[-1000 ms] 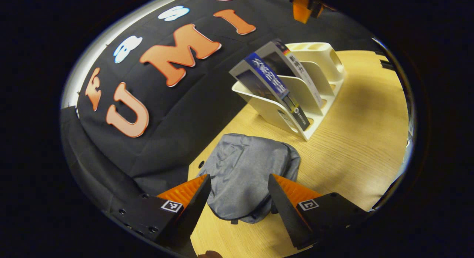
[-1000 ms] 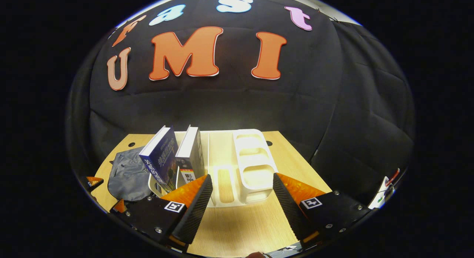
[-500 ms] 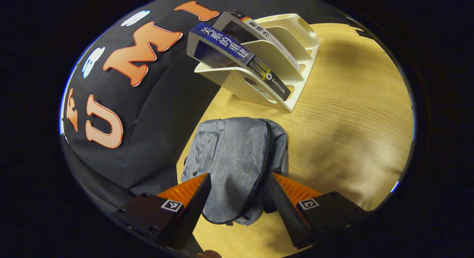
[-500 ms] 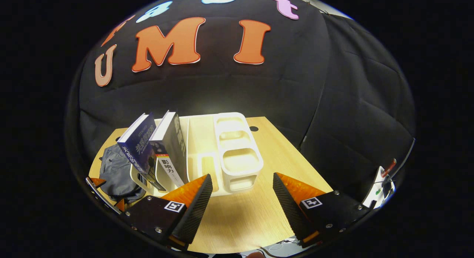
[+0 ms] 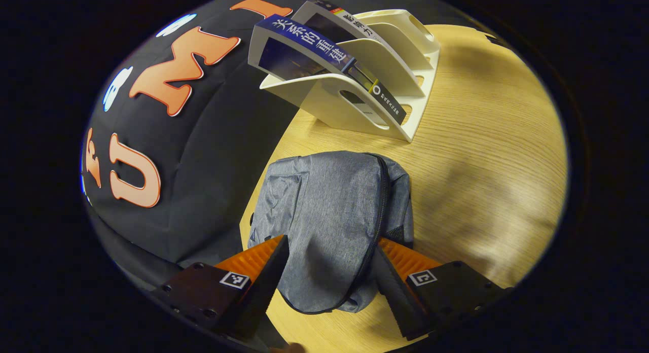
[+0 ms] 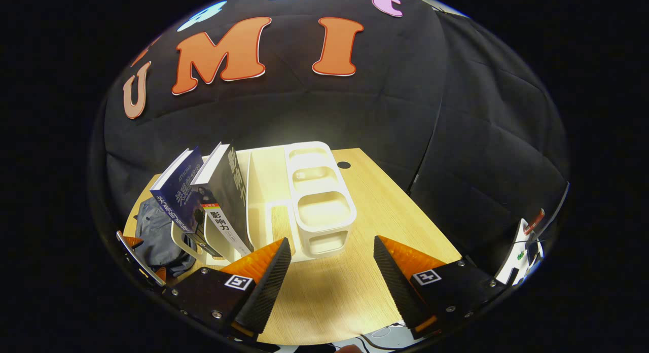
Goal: Open the schoolbag, grab two books from the bookshelf and put them into the schoolbag.
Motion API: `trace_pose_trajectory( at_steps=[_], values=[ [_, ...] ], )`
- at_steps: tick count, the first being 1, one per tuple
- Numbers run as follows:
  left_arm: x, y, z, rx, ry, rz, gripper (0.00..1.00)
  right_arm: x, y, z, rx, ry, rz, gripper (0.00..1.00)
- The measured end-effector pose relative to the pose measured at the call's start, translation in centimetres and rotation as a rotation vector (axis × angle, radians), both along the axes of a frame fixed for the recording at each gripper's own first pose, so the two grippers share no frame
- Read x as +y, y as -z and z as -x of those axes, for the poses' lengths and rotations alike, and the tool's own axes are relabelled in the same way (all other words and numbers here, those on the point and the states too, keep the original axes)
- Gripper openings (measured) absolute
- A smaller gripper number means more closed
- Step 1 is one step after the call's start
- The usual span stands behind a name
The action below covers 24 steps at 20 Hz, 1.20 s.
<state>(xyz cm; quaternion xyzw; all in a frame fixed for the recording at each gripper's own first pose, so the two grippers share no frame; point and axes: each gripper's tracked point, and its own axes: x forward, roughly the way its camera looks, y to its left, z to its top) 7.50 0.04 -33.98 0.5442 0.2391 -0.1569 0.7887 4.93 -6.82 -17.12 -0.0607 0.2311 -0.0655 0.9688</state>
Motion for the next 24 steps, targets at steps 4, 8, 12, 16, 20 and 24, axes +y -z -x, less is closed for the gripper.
trace_pose_trajectory(
  at_steps=[4, 8, 12, 16, 20, 24],
  values=[
    [-0.4, 1.0, 0.2, 0.039, 0.012, 0.016, 0.64, 0.8, 0.0, -0.2, -0.003, -0.015, 0.002, 0.98],
    [-0.7, 0.2, -0.5, 0.020, 0.046, -0.002, 0.34, 0.8, -0.1, -0.3, -0.012, 0.008, -0.027, 0.98],
    [-1.0, 0.3, -0.9, 0.073, 0.005, 0.028, 0.07, 1.2, -0.6, -0.2, -0.021, 0.004, -0.055, 0.98],
    [-0.9, 0.1, -1.1, 0.162, 0.007, 0.057, 0.02, 2.3, -0.7, 0.0, -0.008, 0.007, -0.084, 0.98],
    [-0.8, -2.8, -1.7, 0.239, 0.015, 0.104, 0.01, 3.5, -1.4, 0.0, -0.015, 0.009, -0.093, 0.98],
    [-0.5, -6.7, -2.8, 0.285, 0.012, 0.181, 0.01, 5.2, -1.8, 0.7, -0.006, -0.001, -0.103, 0.98]
  ],
)
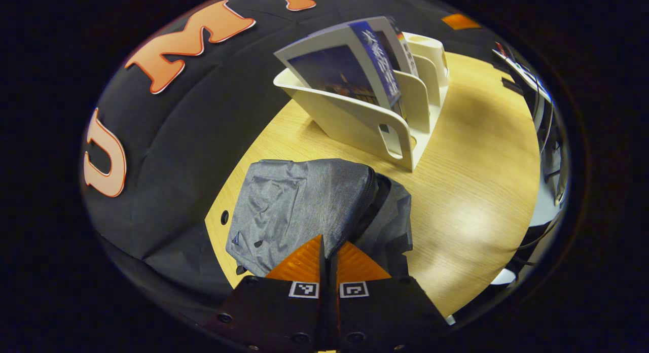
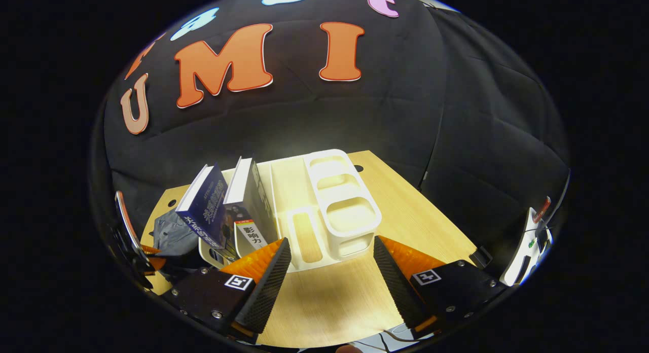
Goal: Open the schoolbag, grab two books from the bookshelf and put them into the schoolbag.
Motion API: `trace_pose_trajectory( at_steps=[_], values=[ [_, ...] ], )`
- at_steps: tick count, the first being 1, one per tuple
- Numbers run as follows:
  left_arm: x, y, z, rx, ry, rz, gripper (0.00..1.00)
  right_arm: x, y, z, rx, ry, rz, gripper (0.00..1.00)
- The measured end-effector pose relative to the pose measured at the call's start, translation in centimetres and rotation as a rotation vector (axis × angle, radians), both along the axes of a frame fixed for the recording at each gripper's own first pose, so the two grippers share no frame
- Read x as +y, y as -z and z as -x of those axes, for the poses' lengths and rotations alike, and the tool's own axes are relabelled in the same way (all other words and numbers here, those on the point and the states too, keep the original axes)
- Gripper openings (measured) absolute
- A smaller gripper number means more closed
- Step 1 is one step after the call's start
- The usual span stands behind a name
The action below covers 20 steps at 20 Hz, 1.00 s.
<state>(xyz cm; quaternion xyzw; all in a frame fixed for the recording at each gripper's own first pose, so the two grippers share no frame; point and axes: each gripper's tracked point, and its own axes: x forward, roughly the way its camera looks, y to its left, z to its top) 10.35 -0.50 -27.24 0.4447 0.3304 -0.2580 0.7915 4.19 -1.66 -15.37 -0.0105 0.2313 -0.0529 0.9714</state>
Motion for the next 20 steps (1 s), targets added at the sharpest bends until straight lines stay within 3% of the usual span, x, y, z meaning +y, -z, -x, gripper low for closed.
trace_pose_trajectory(
  at_steps=[4, 9, 20],
  values=[
    [0.6, -4.1, -1.4, 0.044, 0.004, 0.055, 0.01, 1.4, -0.1, 0.8, 0.006, 0.000, 0.008, 0.99],
    [1.9, -9.1, -4.1, 0.017, 0.007, 0.051, 0.01, 3.1, -0.5, 1.4, 0.020, -0.032, 0.013, 0.98],
    [2.9, -15.4, -9.3, 0.013, -0.105, 0.142, 0.01, 6.2, -2.1, 3.3, 0.067, -0.132, 0.006, 0.98]
  ],
)
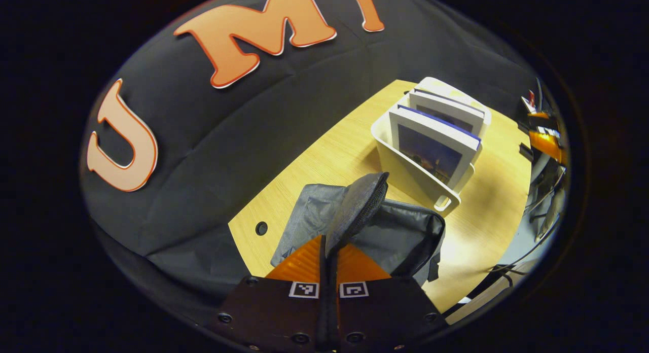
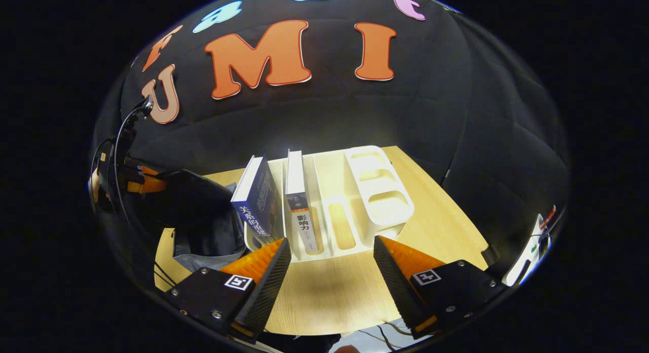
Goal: Open the schoolbag, grab two books from the bookshelf and put them into the schoolbag.
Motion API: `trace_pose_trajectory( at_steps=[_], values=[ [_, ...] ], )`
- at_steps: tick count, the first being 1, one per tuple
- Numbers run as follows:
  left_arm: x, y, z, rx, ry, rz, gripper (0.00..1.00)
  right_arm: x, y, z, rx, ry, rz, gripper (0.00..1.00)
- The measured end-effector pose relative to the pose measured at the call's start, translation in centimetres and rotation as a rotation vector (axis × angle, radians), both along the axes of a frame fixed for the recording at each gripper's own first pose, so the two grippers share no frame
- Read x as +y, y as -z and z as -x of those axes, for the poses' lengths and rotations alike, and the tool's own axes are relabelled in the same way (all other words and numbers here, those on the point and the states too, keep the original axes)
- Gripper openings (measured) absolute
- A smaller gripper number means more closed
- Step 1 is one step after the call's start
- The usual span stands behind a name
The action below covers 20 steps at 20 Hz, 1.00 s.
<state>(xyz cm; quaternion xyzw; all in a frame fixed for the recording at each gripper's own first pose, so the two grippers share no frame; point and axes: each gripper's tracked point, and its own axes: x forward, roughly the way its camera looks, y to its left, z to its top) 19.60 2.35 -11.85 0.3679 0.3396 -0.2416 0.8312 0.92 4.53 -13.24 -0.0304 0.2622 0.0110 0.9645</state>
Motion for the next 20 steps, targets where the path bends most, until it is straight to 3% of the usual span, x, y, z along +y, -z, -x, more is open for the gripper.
trace_pose_trajectory(
  at_steps=[3, 10, 15, 20],
  values=[
    [0.0, -0.9, -0.9, -0.009, 0.006, 0.028, 0.01, 0.3, -1.6, 0.3, -0.024, -0.004, 0.055, 0.98],
    [-0.6, -1.3, -1.6, 0.008, 0.050, 0.090, 0.01, 4.9, -7.5, -0.4, 0.015, -0.049, -0.041, 0.98],
    [-0.9, -1.0, -1.0, 0.021, 0.035, 0.102, 0.01, 9.9, -11.4, -4.5, 0.176, -0.170, -0.106, 0.98],
    [-0.7, -0.6, -0.9, 0.027, 0.026, 0.111, 0.01, 13.2, -8.3, -9.2, 0.378, -0.205, 0.009, 0.99]
  ],
)
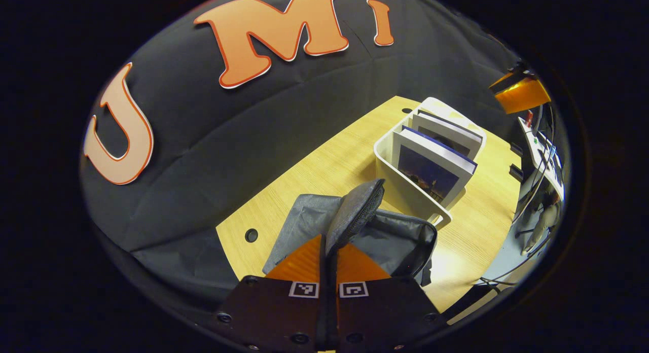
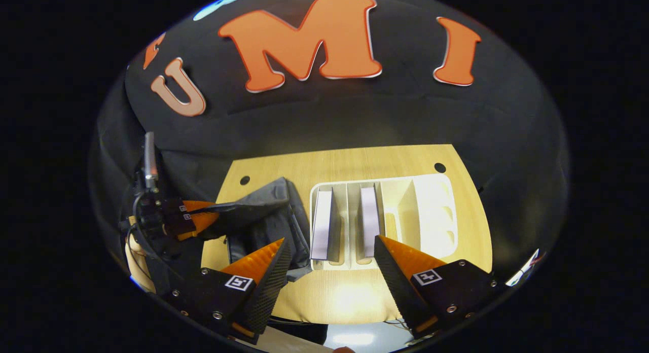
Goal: Open the schoolbag, grab two books from the bookshelf and put them into the schoolbag.
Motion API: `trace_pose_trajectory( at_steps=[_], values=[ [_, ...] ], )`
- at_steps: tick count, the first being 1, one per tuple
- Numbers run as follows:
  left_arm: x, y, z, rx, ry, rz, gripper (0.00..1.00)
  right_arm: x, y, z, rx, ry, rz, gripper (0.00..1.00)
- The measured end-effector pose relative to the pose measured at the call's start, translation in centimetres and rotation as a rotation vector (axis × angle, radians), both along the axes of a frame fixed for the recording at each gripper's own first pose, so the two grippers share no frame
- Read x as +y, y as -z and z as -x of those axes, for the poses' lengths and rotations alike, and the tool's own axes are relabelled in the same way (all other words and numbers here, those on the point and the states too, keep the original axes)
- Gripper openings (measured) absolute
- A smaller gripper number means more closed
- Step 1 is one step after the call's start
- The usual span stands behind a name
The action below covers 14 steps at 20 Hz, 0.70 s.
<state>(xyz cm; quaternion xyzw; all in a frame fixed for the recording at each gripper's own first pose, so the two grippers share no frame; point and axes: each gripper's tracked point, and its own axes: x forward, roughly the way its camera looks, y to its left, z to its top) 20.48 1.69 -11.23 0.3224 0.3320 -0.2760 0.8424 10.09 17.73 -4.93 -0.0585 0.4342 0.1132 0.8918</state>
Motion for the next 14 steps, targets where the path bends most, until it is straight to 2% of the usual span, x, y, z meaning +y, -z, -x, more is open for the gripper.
trace_pose_trajectory(
  at_steps=[5, 10, 12, 13, 14],
  values=[
    [0.4, 0.1, -0.3, 0.008, 0.036, -0.008, 0.01, 2.3, 5.3, -3.1, 0.170, 0.058, 0.071, 0.99],
    [0.4, 0.1, -0.9, 0.009, 0.064, -0.021, 0.01, 1.9, 9.9, -5.3, 0.273, 0.092, 0.195, 1.00],
    [0.5, 0.1, -0.9, 0.010, 0.063, -0.019, 0.01, 2.0, 10.8, -6.0, 0.292, 0.109, 0.203, 0.96],
    [0.5, 0.3, -0.9, 0.008, 0.061, -0.018, 0.01, 2.3, 11.4, -6.1, 0.309, 0.109, 0.204, 0.88],
    [0.6, 0.3, -0.9, 0.010, 0.058, -0.019, 0.01, 2.3, 12.0, -6.3, 0.321, 0.104, 0.213, 0.84]
  ],
)
